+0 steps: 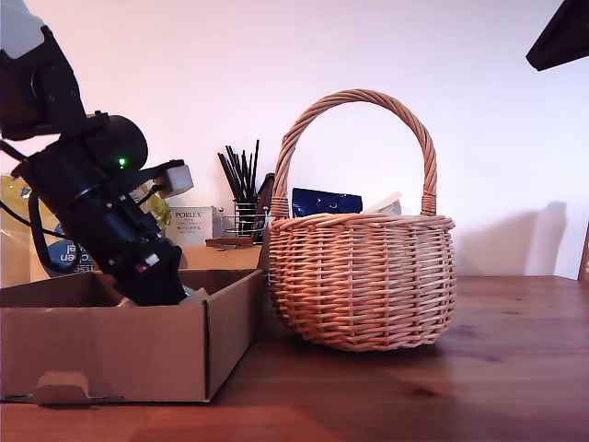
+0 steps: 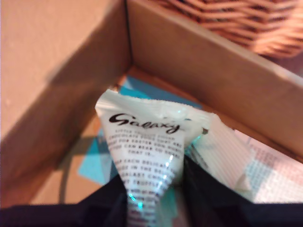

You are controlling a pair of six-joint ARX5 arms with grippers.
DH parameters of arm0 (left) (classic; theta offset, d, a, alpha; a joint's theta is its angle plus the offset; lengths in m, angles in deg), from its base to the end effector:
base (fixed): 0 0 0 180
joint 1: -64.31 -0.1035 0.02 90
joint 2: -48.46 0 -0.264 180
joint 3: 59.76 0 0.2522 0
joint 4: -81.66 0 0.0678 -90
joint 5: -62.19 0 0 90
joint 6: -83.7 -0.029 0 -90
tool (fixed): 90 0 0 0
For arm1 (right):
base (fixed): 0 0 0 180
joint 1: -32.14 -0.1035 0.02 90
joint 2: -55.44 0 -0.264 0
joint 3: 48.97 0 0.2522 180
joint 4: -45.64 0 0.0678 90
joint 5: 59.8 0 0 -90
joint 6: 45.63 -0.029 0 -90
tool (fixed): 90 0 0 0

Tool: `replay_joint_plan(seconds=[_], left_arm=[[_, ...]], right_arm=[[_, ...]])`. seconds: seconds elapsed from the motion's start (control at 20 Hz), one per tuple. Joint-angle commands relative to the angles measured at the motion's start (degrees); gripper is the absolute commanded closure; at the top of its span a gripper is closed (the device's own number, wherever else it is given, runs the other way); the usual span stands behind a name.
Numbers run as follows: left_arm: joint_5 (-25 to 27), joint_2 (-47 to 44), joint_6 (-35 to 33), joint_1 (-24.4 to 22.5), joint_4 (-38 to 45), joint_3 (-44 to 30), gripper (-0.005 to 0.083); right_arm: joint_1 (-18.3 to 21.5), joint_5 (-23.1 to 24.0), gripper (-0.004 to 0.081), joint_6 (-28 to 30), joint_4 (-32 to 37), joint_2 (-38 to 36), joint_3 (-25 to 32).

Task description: Move the bags of Easter eggs from the cardboard box on the left into the woven basket on the right side.

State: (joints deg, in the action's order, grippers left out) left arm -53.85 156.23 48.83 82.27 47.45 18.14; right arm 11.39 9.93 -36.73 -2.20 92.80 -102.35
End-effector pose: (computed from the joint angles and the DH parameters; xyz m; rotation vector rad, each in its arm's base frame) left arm 0.3388 -0.1232 0.1449 0.4349 0.8917 -1.0044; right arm 0.1211 0.0566 0.2832 -0.1471 0.5118 0.7398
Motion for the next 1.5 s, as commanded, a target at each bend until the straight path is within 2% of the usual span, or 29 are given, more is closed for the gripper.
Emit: replay_joint_plan(seconds=[0.0, 0.4, 0.5, 0.65, 0.8, 1.0, 1.15, 1.4, 1.45], left_arm=[[-0.02, -2.97, 0.20, 0.04, -1.99, 0.55, 0.0604], [-0.74, -13.16, 1.01, 0.04, -5.25, 2.64, 0.0650], [-3.21, -15.41, 2.12, 0.09, -5.22, 2.67, 0.0650], [-10.60, -17.86, 6.56, 0.92, -4.15, 2.73, 0.0650], [-16.06, -18.27, 11.13, 3.87, -1.29, 3.17, 0.0650], [-16.35, -18.25, 14.47, 10.91, 7.17, 3.17, 0.0650], [-12.79, -18.10, 16.39, 16.09, 16.06, 3.17, 0.0650], [1.57, -18.01, 16.39, 21.88, 27.96, 3.17, 0.0652], [4.26, -17.33, 14.67, 22.43, 29.97, 3.17, 0.0652]], right_arm=[[-0.24, -0.17, 0.0782, 0.15, 0.39, -0.13, 0.37], [-0.24, -0.17, 0.0782, 0.15, 0.39, -0.13, 0.37], [-0.24, -0.20, 0.0782, 0.15, 0.39, -0.13, 0.37], [-0.24, -0.20, 0.0782, 0.15, 0.42, -0.13, 0.37], [-0.24, -0.20, 0.0782, 0.15, 0.42, -0.13, 0.37], [-0.24, -0.20, 0.0782, 0.15, 0.42, -0.13, 0.37], [-0.24, -0.20, 0.0782, 0.15, 0.39, -0.13, 0.37], [-0.24, -0.20, 0.0782, 0.13, 0.37, -0.13, 0.37], [-0.24, -0.20, 0.0782, 0.13, 0.35, -0.13, 0.37]])
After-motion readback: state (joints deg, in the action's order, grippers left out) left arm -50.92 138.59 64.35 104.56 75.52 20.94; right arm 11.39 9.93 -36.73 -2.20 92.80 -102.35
